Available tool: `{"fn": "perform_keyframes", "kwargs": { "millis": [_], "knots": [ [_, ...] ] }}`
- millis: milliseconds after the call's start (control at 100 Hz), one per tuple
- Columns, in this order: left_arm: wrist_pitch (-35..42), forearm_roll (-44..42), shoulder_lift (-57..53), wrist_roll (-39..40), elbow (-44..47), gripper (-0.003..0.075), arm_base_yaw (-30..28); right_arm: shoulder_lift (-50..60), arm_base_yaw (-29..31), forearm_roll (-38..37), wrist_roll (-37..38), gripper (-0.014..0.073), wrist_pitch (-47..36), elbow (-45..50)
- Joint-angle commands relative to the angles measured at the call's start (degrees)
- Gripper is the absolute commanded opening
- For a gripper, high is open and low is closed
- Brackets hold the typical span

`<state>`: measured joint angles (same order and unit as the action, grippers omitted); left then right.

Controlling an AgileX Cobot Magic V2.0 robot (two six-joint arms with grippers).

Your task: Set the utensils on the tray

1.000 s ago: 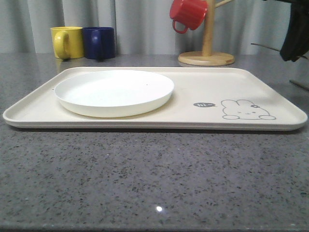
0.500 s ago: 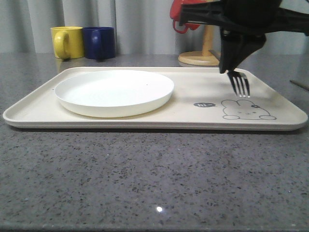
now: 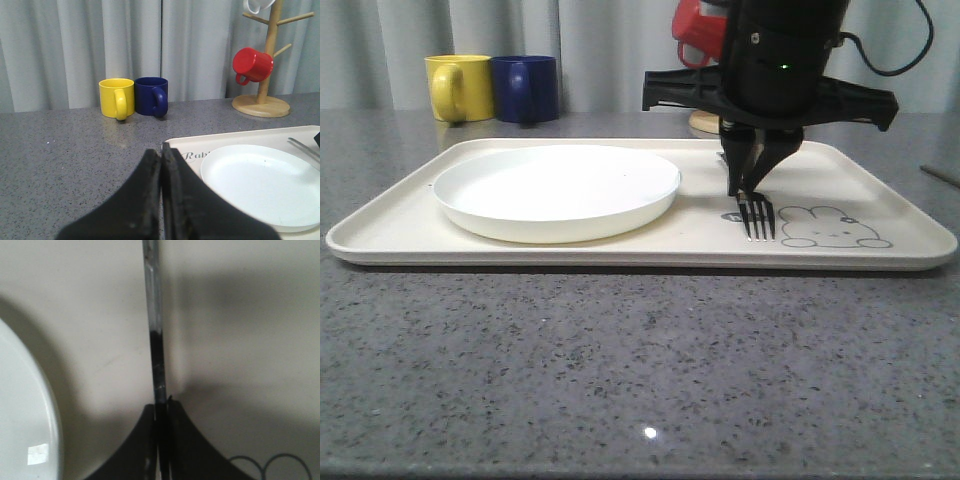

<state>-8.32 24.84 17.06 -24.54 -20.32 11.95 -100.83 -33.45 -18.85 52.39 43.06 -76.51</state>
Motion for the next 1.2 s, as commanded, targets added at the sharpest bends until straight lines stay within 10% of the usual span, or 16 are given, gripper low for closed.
{"fn": "perform_keyframes", "kwargs": {
  "millis": [0,350,770,1190],
  "knots": [
    [3.99,0.36,0.45,-0.15,-1.67,-0.0018,0.38,2.23,0.01,-0.3,0.07,-0.0022,-2.45,-1.86],
    [3.99,0.36,0.45,-0.15,-1.67,-0.0018,0.38,2.37,0.01,-0.2,0.07,0.0325,-1.58,-1.86],
    [3.99,0.36,0.45,-0.15,-1.67,-0.0018,0.38,14.55,2.52,-0.2,-10.55,0.0332,4.96,-1.93],
    [3.99,0.36,0.45,-0.15,-1.67,-0.0018,0.38,17.53,25.15,8.12,-31.69,0.0332,10.28,0.2]
  ]
}}
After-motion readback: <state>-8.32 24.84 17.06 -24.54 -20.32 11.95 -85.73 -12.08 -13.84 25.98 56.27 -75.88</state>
